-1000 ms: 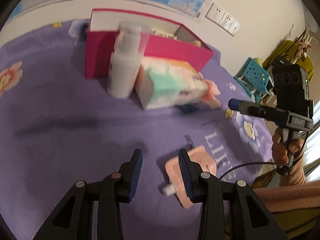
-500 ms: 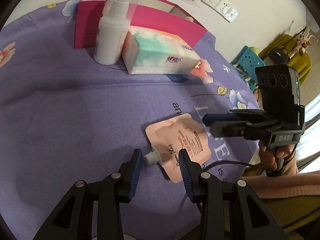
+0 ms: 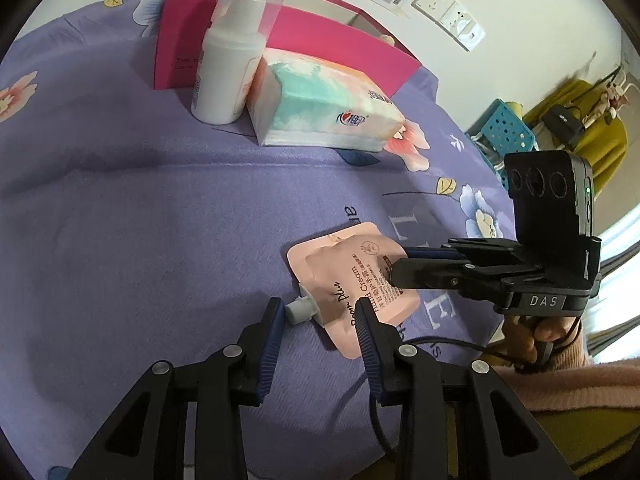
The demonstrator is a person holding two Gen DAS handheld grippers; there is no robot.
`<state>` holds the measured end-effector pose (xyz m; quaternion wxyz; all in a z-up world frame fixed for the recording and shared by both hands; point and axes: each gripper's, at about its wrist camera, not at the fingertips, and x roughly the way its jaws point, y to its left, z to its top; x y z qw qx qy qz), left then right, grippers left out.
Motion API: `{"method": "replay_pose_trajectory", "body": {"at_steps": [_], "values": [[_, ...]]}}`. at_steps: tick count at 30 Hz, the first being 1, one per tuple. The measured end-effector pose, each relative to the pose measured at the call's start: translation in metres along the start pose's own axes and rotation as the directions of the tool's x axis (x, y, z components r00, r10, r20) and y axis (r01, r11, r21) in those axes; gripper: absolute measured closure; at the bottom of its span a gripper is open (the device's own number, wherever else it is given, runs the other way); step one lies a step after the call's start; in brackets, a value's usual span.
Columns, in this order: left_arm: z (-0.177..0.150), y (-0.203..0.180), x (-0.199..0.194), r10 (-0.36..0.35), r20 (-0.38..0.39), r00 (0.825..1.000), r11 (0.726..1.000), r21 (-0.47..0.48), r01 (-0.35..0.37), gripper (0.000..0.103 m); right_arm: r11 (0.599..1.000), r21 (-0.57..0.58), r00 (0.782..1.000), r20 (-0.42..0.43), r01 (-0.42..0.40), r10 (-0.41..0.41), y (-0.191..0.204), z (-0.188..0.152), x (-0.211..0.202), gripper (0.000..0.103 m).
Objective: Organize soft objects
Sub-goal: 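Grasp the peach cream pouch with the left gripper while the right gripper pinches it too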
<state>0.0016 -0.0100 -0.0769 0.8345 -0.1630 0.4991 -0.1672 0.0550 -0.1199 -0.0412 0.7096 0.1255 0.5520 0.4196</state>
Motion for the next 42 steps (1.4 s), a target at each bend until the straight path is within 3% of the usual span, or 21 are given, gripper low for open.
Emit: {"method": "replay_pose_trajectory", "body": {"at_steps": [23,29,42], "values": [[0.041,-0.001,0.008,0.021,0.055,0.998,1.0,0.001,-0.021,0.068,0.997,0.052,0.992,0.111,0.048,-0.053,-0.01,0.017,-0.022,0.085],[0.039,0.009,0.016,0.006,0.039,0.999,0.999,-0.033,-0.004,0.068,0.996,0.077,0.994,0.091,0.048,-0.055,-0.016,0.019,-0.012,0.085],[0.036,-0.002,0.017,0.04,0.045,0.998,0.999,0.013,-0.04,0.068,0.995,0.086,0.995,0.082,0.048,-0.055,-0.016,0.019,-0.007,0.084]]}}
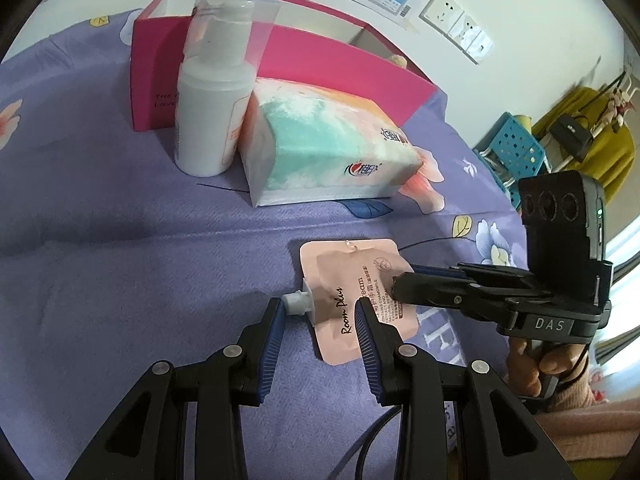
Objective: Organize soft objects
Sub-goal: 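Grasp the peach cream pouch with the left gripper while the right gripper pinches it too, then lift the peach pouch with both grippers and carry it over the pink box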
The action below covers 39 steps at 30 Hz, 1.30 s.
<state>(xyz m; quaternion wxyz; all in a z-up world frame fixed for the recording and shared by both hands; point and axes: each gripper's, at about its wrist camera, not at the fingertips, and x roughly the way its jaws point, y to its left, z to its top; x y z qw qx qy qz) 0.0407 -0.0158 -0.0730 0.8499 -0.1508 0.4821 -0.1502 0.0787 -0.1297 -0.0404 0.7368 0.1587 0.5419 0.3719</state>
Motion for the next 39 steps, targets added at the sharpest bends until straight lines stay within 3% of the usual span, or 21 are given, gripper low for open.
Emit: {"method": "replay_pose_trajectory", "body": {"at_steps": [12,39], "values": [[0.003,-0.016,-0.01,0.039,0.038,0.999,0.997,0.062,-0.042,0.068,0.998,-0.057,0.999,0.042,0.014,-0.012,0.017,0.005,-0.016,0.083],[0.042,-0.036,-0.07,0.015,0.206,0.978,0.99,0.133,-0.043,0.068,0.986,-0.165,0.981,0.193,0.02,0.013,0.05,0.047,-0.053,0.083]]}}
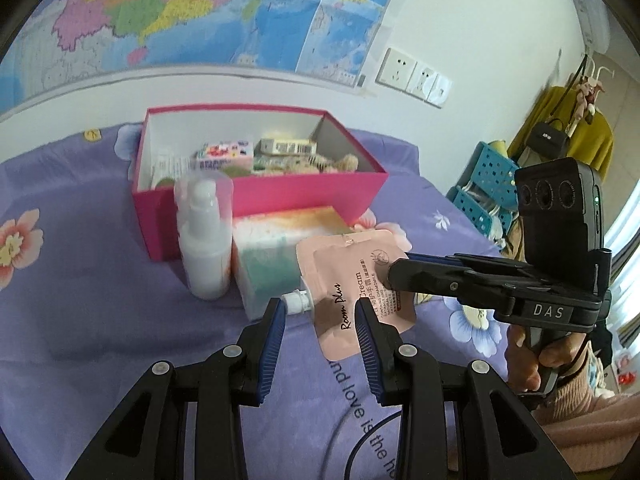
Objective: Organize soft objects
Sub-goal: 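Lift the peach pouch with both grippers and carry it over the pink box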
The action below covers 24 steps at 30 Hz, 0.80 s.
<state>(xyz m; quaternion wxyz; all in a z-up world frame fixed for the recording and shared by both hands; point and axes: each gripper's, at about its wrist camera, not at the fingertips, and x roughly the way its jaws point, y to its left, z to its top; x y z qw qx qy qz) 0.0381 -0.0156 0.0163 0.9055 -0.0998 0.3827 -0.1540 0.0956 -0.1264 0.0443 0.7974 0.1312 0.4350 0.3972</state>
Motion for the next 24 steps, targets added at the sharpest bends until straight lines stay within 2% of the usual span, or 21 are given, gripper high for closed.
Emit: {"method": "replay_pose_trajectory", "body": {"at_steps": [24], "values": [[0.046,-0.001,-0.015,0.032,0.101,0.994,0.998,0.042,-0.037,0.068,0.997,-0.081,0.994,0.106,0.014,-0.005,0.008,0.052,-0.01,0.083]]}}
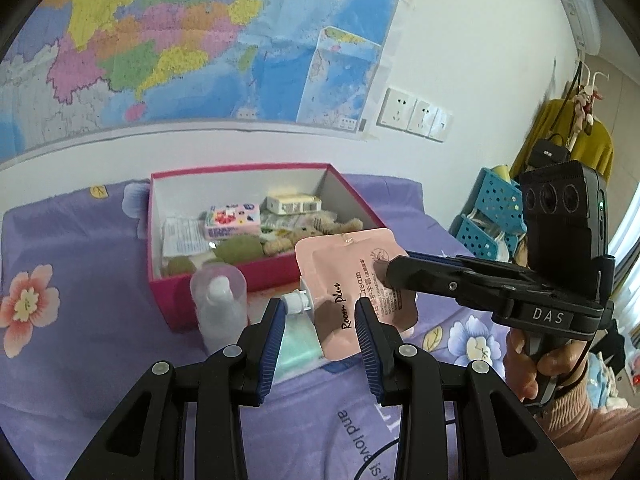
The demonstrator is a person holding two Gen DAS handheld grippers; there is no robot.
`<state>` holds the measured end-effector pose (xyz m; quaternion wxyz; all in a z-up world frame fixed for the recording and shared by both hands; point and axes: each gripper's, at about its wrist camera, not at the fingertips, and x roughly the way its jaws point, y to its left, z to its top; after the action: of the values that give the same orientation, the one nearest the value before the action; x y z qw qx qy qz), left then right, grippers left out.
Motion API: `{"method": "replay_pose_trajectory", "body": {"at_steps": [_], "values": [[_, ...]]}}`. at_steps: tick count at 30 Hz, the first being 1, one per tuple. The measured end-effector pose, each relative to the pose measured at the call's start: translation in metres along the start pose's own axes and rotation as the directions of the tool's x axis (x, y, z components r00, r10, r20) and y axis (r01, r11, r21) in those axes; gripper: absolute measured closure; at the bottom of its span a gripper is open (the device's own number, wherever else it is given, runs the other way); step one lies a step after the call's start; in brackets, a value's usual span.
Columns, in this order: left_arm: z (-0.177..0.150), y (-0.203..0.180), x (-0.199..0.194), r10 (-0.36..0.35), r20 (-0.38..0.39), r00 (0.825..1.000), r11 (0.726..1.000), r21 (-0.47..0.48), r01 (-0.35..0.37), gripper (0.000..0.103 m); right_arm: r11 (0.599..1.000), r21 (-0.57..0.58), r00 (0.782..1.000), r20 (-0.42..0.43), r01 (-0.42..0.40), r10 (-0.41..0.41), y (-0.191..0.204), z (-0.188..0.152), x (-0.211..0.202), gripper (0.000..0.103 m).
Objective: Organize soft objects
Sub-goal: 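Lift the peach pouch with both grippers and carry it over the pink box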
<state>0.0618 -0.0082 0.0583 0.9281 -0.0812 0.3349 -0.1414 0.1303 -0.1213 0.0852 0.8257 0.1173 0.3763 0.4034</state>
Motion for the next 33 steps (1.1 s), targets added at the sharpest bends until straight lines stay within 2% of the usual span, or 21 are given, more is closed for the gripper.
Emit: {"method": "replay_pose_trajectory", "body": {"at_steps": [15,33], "values": [[0.027,0.011,-0.003,0.032,0.046,0.998,0.999,0.007,-0.033,0.068,1.0,-0.015,0.999,0.049,-0.007,0.008,-0.001,0.029,0.01,0.083],[0.044,0.026,0.005,0.061,0.049,0.997,0.998,0.001,-0.062,0.068,1.0,-0.009,0.998,0.057,-0.012,0.013,-0.007,0.05,0.03,0.083]]}}
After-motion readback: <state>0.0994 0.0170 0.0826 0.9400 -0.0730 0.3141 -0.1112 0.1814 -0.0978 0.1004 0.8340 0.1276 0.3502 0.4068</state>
